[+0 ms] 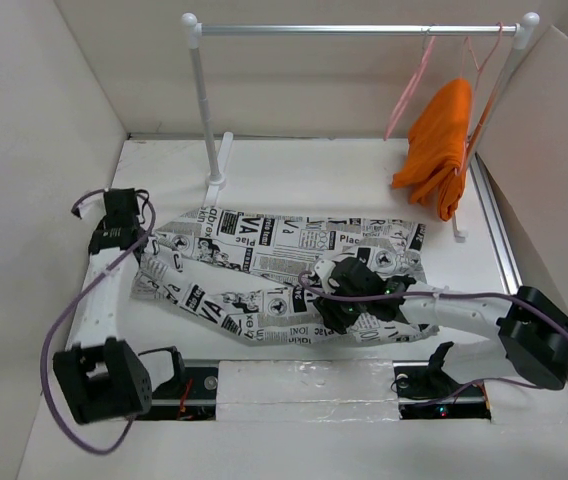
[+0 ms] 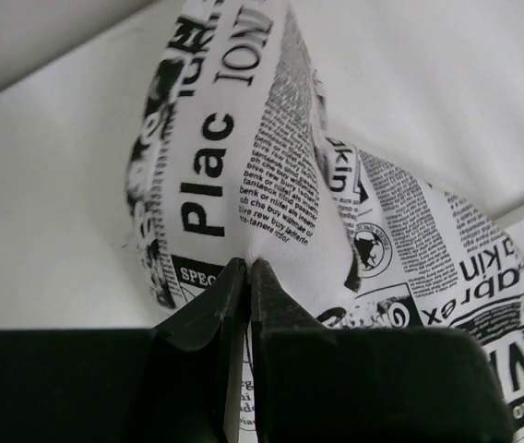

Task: Place the trousers on the hanger
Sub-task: Flatten out the trousers at the center of the board.

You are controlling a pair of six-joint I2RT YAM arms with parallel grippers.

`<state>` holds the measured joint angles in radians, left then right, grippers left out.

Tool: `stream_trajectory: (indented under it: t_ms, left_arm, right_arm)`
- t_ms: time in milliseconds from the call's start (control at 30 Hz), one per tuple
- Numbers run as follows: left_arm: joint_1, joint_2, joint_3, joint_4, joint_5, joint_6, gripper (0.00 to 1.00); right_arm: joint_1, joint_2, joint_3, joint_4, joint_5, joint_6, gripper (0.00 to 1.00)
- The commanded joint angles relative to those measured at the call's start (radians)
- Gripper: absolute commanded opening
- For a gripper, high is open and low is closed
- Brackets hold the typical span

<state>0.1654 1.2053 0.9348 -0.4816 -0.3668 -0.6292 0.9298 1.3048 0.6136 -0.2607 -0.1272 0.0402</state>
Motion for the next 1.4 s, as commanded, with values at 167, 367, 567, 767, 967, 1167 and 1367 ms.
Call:
stream_trajectory:
  t_ms: [167, 367, 567, 767, 967, 1167, 1367]
  left_arm:
    - [0.036, -0.309, -0.03, -0.425, -0.153, -0.378, 0.0]
    - [0.036, -0.409, 0.036, -0.48, -0.086, -0.382, 0.76]
    - [0.036, -0.342, 0.095, -0.278, -0.067, -0.283, 0.78]
    - [0.025, 0.081, 0.076, -0.091, 0.181, -0.228, 0.68]
    - [-0.003, 0.316, 0.09, -0.031, 0.209, -0.167, 0.65]
    - [-0.003, 0.427, 0.065, 0.054, 0.241, -0.087, 0.61]
    - [-0.012, 0.481, 0.136, 0.017, 0.163, -0.041, 0.0]
  right_arm:
    - [-0.002, -0.119, -0.021, -0.055, -0.026, 0.004, 0.57]
    - [-0.078, -0.324, -0.018, -0.172, -0.009, -0.019, 0.57]
    - [-0.186, -0.362, 0.0, -0.192, -0.095, -0.108, 0.51]
    - [-0.174, -0.294, 0.032, -0.129, -0.134, -0.141, 0.0]
    - [-0.216, -0.297, 0.067, -0.144, -0.097, -0.149, 0.49]
    - [-0.256, -0.282, 0.08, -0.124, -0.108, -0.128, 0.55]
    - [-0.416, -0.298, 0.078, -0.14, -0.019, -0.089, 0.58]
